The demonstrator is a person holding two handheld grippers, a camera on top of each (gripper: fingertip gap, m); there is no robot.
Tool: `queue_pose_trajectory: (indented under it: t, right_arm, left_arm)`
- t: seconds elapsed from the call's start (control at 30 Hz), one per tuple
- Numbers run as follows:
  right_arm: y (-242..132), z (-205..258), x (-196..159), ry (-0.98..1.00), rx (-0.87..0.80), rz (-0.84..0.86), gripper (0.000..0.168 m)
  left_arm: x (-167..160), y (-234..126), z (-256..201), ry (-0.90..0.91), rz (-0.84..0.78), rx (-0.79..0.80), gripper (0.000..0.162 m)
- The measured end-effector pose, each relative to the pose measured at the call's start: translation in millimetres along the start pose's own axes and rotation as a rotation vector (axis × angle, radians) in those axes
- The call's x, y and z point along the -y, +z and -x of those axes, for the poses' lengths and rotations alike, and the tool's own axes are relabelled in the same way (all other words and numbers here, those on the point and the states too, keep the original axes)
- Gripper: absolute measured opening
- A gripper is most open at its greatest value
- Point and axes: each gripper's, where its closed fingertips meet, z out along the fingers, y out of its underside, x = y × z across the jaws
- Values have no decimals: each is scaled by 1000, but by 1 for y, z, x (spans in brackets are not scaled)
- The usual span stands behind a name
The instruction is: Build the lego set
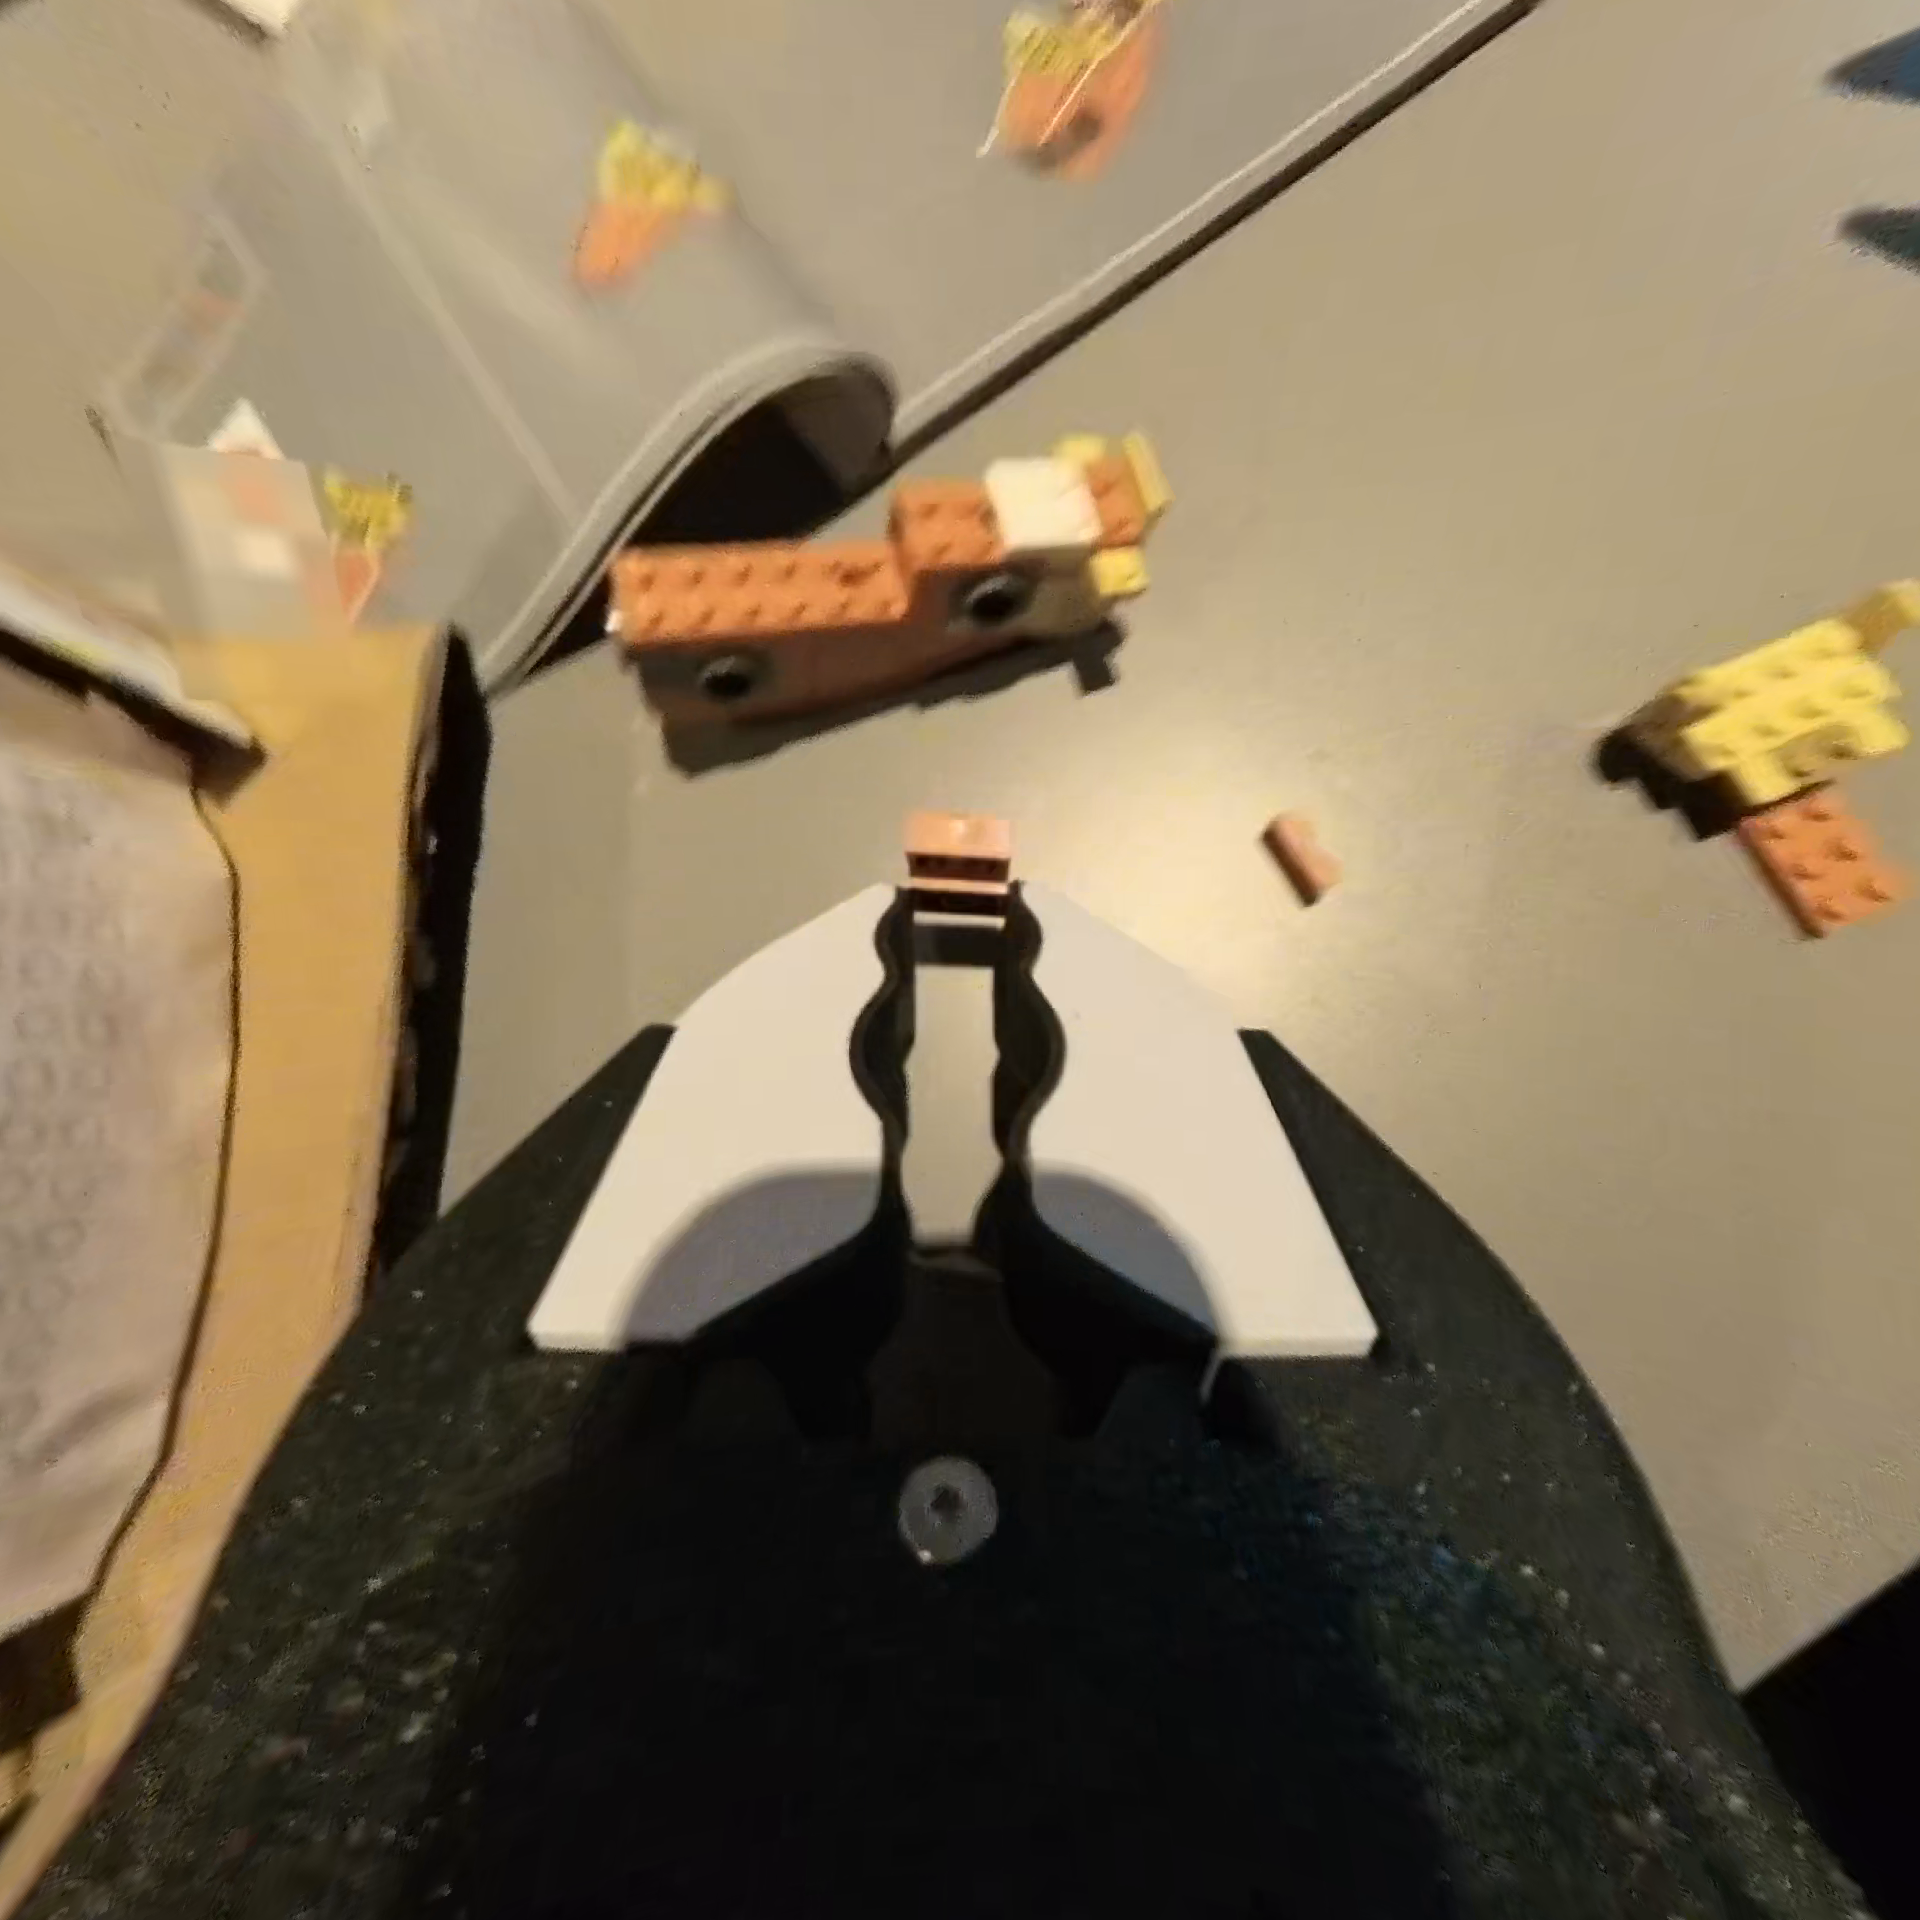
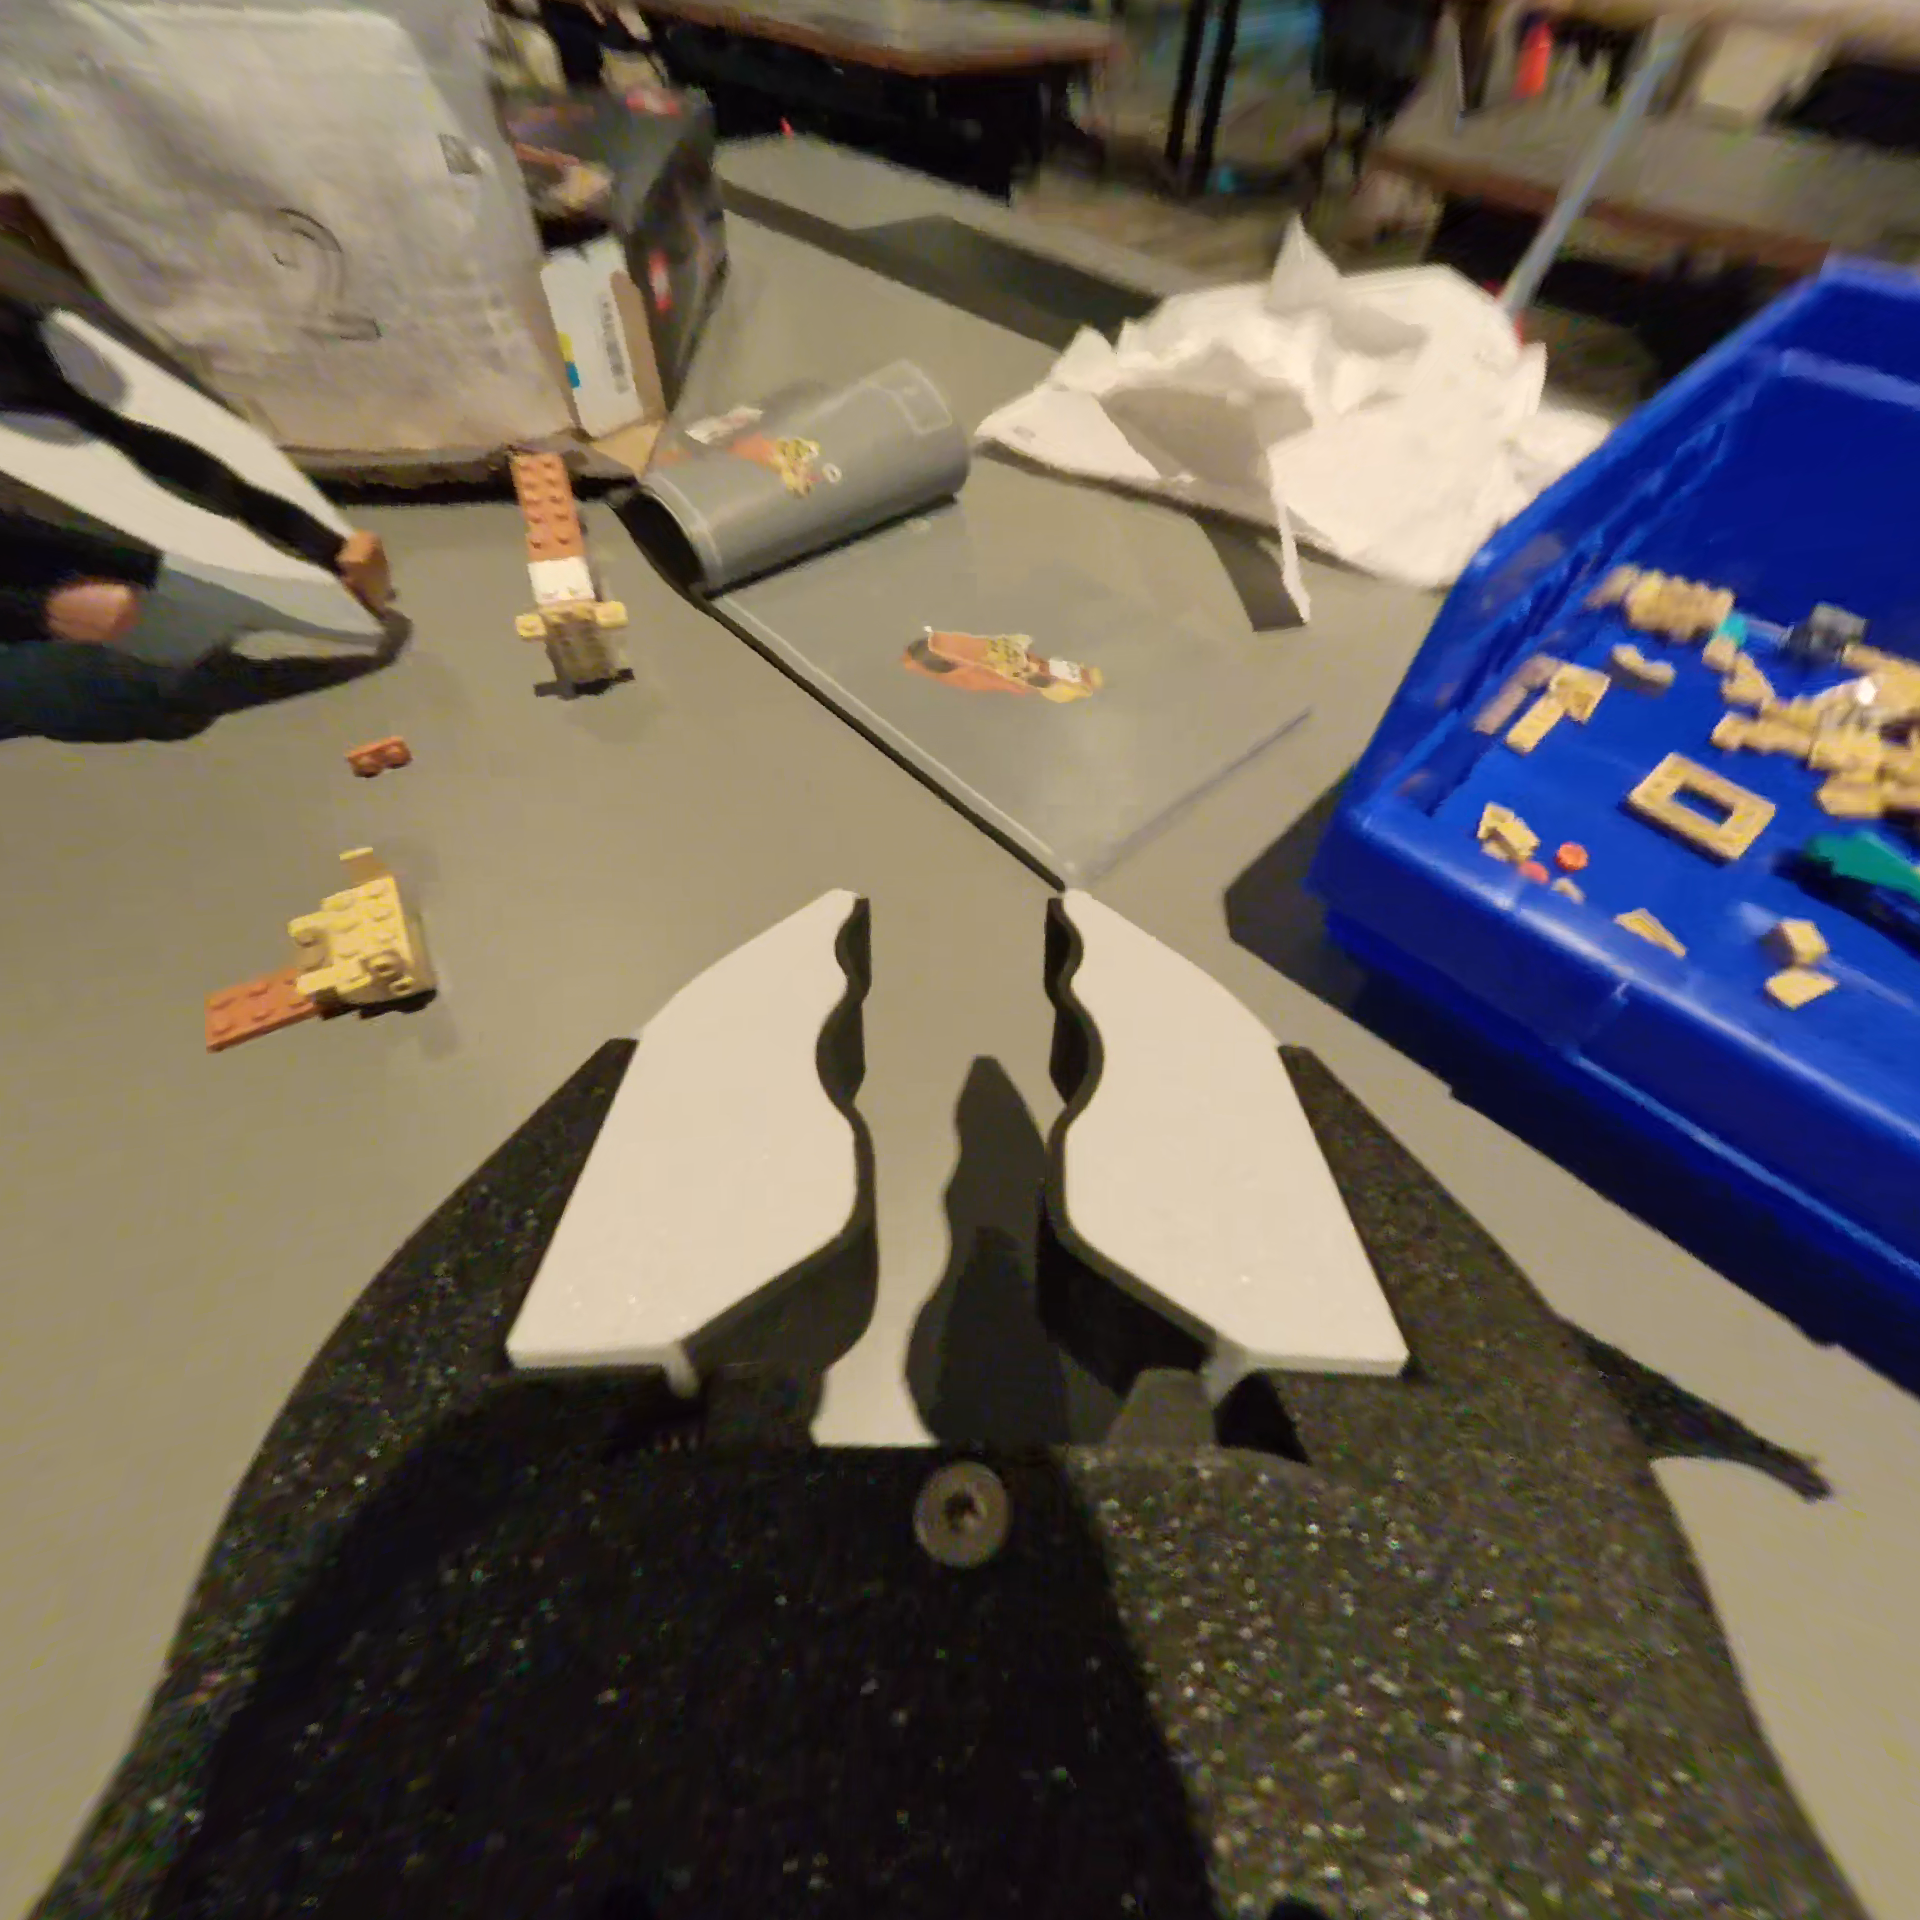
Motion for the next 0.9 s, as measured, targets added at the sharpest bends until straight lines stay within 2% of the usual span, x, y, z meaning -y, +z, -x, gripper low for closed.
queue_pose_trajectory:
  t: [0.07,0.13,0.4,0.63,0.77,0.9]
  right_arm:
    - [12,-2,-10,53,-28,107,33]
    - [23,4,-17,106,-7,187,37]
    - [41,12,-19,175,9,241,38]
    - [40,4,-19,306,41,224,35]
    - [41,2,-21,341,49,240,34]
    - [40,3,-20,345,65,231,33]
  left_arm:
    - [-12,6,3,-40,51,-24,17]
    - [-11,8,4,-65,36,-57,16]
    - [-9,7,7,-43,-8,-114,42]
    - [17,-18,-27,138,-133,-168,32]
    - [13,-9,-50,119,-45,-221,29]
    - [11,1,-58,117,7,-204,23]
